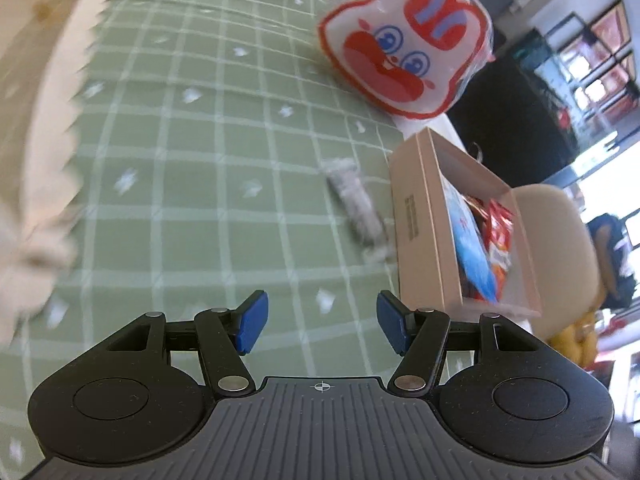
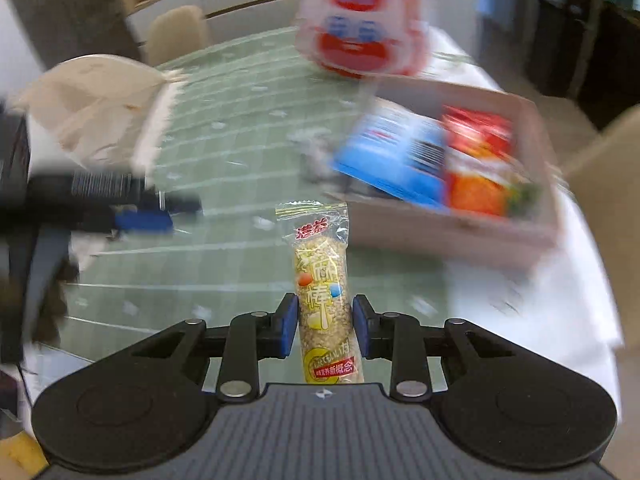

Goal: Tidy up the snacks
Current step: 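Grasp the yellow rice-cracker bar with the right tool, then grasp the clear brown snack packet with the left tool while the right tool holds the bar, then carry the brown packet into the pink box while the right tool carries the bar there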

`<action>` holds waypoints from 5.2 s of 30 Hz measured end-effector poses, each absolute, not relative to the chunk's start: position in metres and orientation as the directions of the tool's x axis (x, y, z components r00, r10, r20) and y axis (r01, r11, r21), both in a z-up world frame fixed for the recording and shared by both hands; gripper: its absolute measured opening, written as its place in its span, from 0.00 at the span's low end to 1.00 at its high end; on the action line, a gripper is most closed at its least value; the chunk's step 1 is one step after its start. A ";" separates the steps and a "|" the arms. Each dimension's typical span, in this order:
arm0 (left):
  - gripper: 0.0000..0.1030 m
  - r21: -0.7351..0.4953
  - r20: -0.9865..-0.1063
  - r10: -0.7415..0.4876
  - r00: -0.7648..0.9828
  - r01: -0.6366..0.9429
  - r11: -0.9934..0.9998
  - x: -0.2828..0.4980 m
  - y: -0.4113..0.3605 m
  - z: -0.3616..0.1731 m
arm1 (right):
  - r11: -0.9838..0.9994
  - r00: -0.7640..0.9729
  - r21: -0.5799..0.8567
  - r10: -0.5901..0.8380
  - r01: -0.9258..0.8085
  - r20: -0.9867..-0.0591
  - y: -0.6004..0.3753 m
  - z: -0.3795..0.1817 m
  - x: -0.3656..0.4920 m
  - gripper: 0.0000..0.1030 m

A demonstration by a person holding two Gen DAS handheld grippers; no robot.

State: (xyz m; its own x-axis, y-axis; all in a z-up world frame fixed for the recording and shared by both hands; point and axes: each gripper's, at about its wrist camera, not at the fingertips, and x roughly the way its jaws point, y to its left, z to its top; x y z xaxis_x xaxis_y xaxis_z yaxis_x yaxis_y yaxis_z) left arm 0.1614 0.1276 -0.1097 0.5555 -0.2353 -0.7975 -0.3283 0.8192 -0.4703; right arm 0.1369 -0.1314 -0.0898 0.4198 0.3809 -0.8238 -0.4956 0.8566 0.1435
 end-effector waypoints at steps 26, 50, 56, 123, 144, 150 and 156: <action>0.54 -0.082 -0.922 0.025 0.387 -0.257 0.963 0.312 0.065 -0.143 | 0.931 0.529 0.132 0.306 -0.341 -0.791 -0.239 -0.148 0.127 0.57; 0.43 -0.009 -0.890 -0.002 0.456 -0.013 1.000 0.241 0.046 -0.142 | 0.926 0.604 0.099 0.316 -0.364 -0.731 -0.243 -0.141 0.130 0.57; 0.43 -0.080 -0.889 -0.074 0.453 0.005 0.997 0.186 0.028 -0.142 | 0.911 0.648 0.078 0.345 -0.404 -0.679 -0.236 -0.136 0.125 0.65; 0.29 -0.288 -0.563 -0.320 0.762 0.181 0.940 0.148 -0.010 0.030 | 0.862 0.704 0.040 0.438 -0.505 -0.559 -0.234 0.025 0.128 0.27; 0.33 -0.393 -0.687 -0.281 0.670 -0.017 0.919 0.297 -0.040 -0.063 | 0.921 0.729 0.053 0.339 -0.386 -0.595 -0.297 0.013 0.180 0.27; 0.33 -0.422 -0.623 -0.234 0.746 -0.068 0.904 0.230 -0.025 -0.029 | 0.873 0.632 0.172 0.455 -0.457 -0.627 -0.269 0.013 0.240 0.27; 0.33 -0.449 -0.659 -0.211 0.722 -0.152 0.881 0.156 -0.016 -0.044 | 0.851 0.484 0.258 0.482 -0.457 -0.731 -0.195 -0.033 0.312 0.27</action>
